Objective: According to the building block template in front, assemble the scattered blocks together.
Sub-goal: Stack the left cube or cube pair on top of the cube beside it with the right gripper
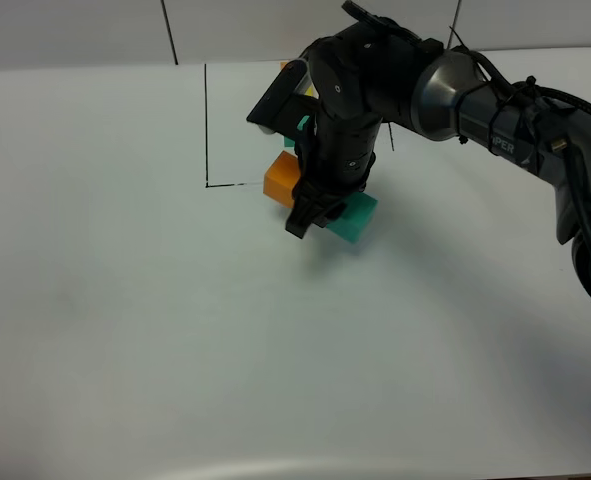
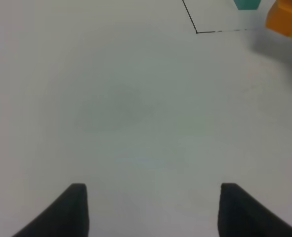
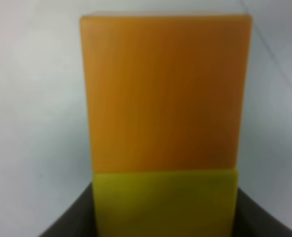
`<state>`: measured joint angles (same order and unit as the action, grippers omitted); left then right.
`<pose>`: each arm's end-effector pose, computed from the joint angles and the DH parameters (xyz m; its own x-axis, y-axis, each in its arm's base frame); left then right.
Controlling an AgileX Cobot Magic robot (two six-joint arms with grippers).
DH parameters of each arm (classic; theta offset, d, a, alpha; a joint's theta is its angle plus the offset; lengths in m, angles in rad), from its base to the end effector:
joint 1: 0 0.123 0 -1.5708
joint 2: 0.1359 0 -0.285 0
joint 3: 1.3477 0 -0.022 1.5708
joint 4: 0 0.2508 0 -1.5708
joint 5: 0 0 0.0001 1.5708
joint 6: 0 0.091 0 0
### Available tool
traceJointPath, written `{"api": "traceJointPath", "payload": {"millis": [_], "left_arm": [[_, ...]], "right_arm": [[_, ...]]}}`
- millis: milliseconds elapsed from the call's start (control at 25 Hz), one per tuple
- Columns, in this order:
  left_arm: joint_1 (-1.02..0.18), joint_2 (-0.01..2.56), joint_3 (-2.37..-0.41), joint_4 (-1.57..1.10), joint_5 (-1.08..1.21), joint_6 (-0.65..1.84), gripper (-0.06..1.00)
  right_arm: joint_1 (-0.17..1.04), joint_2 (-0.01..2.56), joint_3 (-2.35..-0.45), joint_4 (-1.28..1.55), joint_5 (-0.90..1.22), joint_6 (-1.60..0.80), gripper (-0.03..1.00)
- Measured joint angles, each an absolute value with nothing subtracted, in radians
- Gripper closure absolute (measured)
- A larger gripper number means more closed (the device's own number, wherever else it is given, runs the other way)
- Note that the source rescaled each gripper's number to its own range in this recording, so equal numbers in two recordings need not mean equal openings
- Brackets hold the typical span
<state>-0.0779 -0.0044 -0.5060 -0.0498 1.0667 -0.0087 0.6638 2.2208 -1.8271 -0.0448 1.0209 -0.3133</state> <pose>-0.0068 -0.0035 0.2785 -0.4538 0.0026 -0.8911 0.1017 0.9936 -0.0489 0.3717 0.2864 0.1815 -0.5204 -0.8262 -0.2156 -0.8268 0.5507 -0.1147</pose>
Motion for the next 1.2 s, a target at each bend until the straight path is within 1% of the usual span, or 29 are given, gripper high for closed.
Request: {"api": "traceJointPath", "payload": {"millis": [200,320,440,600,1040,1120,1200], "left_arm": [[-0.078,-0.004,-0.506,-0.050,1.067,-0.009,0.69],[-0.078,-0.004,-0.506,-0.050,1.067,-0.009,0.69],[-0.078,-0.004,-0.506,-0.050,1.067,-0.009,0.69],[-0.078,-0.004,-0.506,-0.050,1.067,-0.009,0.69],[-0.078,-0.004,-0.506,-0.050,1.067,-0.009,0.69],[-0.078,-0.004,-0.506,-0.050,1.067,-0.009,0.69],[-0.078,-0.004,-0.506,-0.050,1.067,-0.009,0.69]], "right_arm": [[0.664,2.218,-1.827,-0.039,1.067,0.259,0.93],[0.665,2.225,-1.827,-0.038,1.068,0.453,0.93],[0.666,2.246,-1.827,-0.020,1.070,0.572,0.93],[0.674,2.276,-1.826,-0.009,1.069,0.609,0.93],[0.703,2.317,-1.826,0.014,1.039,0.610,0.93],[0.704,2.317,-1.826,0.014,1.036,0.607,0.87],[0.704,2.319,-1.826,0.014,1.036,0.577,0.70]]}}
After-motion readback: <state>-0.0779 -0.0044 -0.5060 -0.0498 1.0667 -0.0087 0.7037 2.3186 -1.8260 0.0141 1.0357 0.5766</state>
